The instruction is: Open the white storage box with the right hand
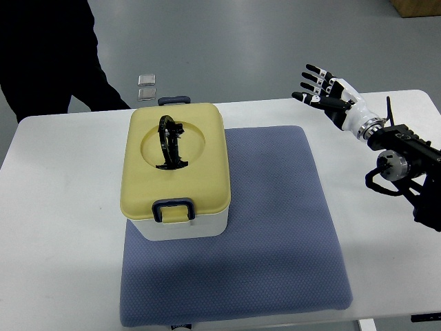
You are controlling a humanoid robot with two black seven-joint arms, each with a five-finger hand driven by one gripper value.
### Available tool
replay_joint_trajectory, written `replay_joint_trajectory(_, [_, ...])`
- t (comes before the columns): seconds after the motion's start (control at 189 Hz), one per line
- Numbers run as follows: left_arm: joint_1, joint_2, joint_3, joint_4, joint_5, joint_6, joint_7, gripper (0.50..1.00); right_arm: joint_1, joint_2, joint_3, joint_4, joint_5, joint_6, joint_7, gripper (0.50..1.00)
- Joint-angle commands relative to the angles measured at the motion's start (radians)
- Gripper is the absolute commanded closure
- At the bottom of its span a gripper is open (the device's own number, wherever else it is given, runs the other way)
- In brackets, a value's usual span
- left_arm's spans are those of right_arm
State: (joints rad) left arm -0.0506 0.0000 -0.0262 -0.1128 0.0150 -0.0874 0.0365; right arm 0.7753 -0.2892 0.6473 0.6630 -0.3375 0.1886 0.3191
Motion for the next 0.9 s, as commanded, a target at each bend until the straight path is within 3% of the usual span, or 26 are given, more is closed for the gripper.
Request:
replay_joint_trajectory(0.0, [0.000,0.000,0.000,0.001,-0.001,0.000,-0.001,0.500,-0.001,-0.001,0.000,0.000,0.000,0.000,0.000,0.576])
replay_joint_trajectory(0.894, [0.000,0.000,0.003,0.005,0.000,0.000,0.000,0.500,-0.002,0.002,-0.002,0.000,0.002,0.011,-0.008,0.577])
